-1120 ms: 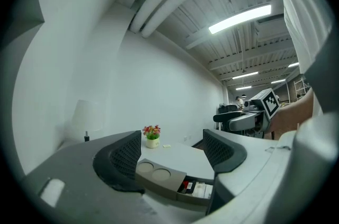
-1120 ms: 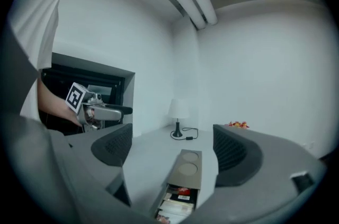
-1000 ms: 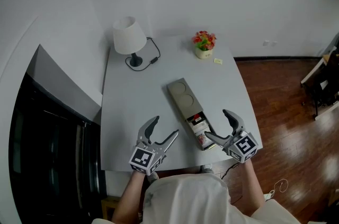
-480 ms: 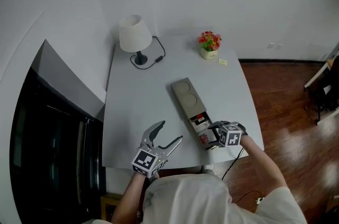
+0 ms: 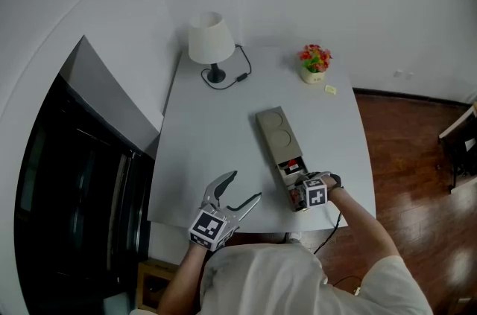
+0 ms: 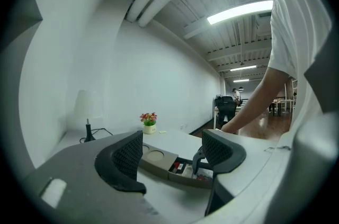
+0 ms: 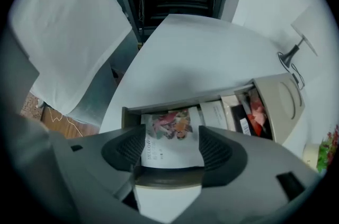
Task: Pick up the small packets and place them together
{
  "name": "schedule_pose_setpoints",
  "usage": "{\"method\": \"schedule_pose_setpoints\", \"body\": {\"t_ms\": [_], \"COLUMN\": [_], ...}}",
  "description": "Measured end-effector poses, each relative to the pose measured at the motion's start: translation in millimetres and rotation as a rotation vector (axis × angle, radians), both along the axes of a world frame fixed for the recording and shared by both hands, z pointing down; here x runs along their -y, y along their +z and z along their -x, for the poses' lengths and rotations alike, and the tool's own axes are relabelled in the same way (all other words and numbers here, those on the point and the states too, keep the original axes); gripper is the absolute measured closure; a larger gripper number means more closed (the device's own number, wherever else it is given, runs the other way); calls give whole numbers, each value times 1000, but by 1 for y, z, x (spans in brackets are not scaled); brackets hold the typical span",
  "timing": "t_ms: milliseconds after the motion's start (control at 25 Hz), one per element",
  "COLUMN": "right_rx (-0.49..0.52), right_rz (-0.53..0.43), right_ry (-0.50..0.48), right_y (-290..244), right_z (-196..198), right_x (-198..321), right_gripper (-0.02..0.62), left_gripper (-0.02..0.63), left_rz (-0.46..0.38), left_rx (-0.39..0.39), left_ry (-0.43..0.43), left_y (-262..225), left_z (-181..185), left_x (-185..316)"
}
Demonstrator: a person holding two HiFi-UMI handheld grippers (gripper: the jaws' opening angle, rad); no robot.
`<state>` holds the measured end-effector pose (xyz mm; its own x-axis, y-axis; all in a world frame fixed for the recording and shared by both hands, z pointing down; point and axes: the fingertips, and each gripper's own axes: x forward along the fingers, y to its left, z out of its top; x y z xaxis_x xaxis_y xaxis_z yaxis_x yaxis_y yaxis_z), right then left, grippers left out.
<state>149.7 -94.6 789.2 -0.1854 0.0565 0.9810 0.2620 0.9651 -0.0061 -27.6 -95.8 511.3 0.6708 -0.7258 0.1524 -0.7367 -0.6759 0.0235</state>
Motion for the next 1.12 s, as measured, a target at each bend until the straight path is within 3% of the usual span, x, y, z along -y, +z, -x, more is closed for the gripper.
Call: {"method": "schedule_pose_setpoints", "body": {"t_ms": [240,480,600,1120], "right_rx": [-23,-41,-38,186], "right_rz": [-33,-75,-78,-87], "right_ry": [-31,-38,-51,36], "right_y": [13,11,2,-91], "right_z": [1,4,5,21], "right_x": [2,9,7,33], "right_gripper": [290,417,428,491], "left_gripper": [276,276,276,276], "left_rz": [9,6,5,11], "left_rx": [-2,-11,-8,-15], "left_ry": [-35,-60,-61,-42], "left_y": [2,3,3,3], "left_z": [9,14,16,10], "left_x": [-4,-1,1,7]}}
